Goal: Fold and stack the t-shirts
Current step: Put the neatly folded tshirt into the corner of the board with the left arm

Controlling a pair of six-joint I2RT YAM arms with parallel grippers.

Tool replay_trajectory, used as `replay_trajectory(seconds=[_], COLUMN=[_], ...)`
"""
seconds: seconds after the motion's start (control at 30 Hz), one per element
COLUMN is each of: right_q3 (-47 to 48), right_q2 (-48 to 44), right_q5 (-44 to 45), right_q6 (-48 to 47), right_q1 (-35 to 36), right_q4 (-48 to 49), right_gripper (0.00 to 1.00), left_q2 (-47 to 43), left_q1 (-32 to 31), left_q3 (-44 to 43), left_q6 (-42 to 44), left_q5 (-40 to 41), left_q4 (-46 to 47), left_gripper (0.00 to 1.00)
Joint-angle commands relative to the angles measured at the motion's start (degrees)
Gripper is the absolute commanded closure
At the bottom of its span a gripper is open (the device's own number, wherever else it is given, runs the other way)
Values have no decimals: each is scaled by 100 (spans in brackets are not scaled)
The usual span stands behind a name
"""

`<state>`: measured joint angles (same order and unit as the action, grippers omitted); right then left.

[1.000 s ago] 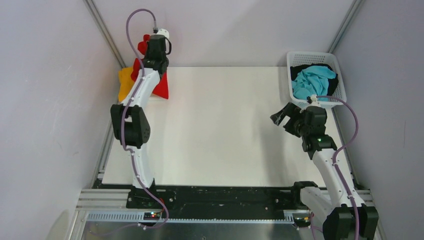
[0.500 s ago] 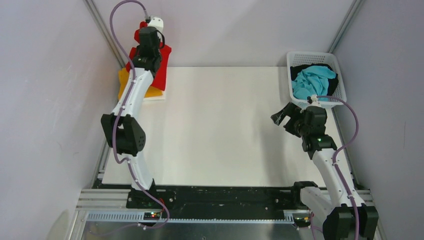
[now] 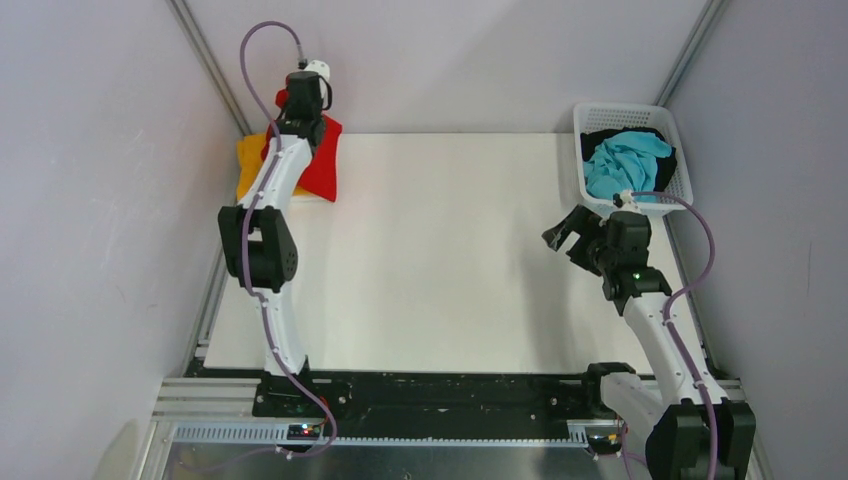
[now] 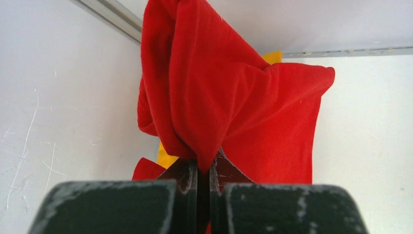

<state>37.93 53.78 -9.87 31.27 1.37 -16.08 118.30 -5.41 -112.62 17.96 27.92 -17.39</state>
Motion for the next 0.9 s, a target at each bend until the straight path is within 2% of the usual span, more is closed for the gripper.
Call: replay_trajectory(seconds=[0.0,0.33,0.67,0.7,0.73,0.77,0.8,0.87], right_q3=[11,11,12,17,15,13,13,15], right_q2=[59,-40,180,196,219,224,235,233], right_q5=[70,92,132,133,127,122,118,117], right_q6=[-35,-7,-15,-15,-15,-17,-16,-8], right_q1=[-14,-15,118,123,130,129,134,126], right_q4=[34,-82,64,88,101,132,149,187], right_gripper=[1,0,0,0,0,0,0,0], left_q2=[38,713,1532,1557,1593,1601,1580,1479], left_q1=[352,1134,1452,1452,1454,1455,1455,1455], left_q3=[-455,-942,-1510,-1545,-1592,-1608,-1619,-1576], left_q6=[-84,-573,-812,-825,-865,-886,-909,-956], left_q5=[-85,-629,-883,-755,-657,-490,-410,-264], left_q4=[269,265,292,290,291,296,297,293], left_gripper=[100,100,100,94,67,48,16,2])
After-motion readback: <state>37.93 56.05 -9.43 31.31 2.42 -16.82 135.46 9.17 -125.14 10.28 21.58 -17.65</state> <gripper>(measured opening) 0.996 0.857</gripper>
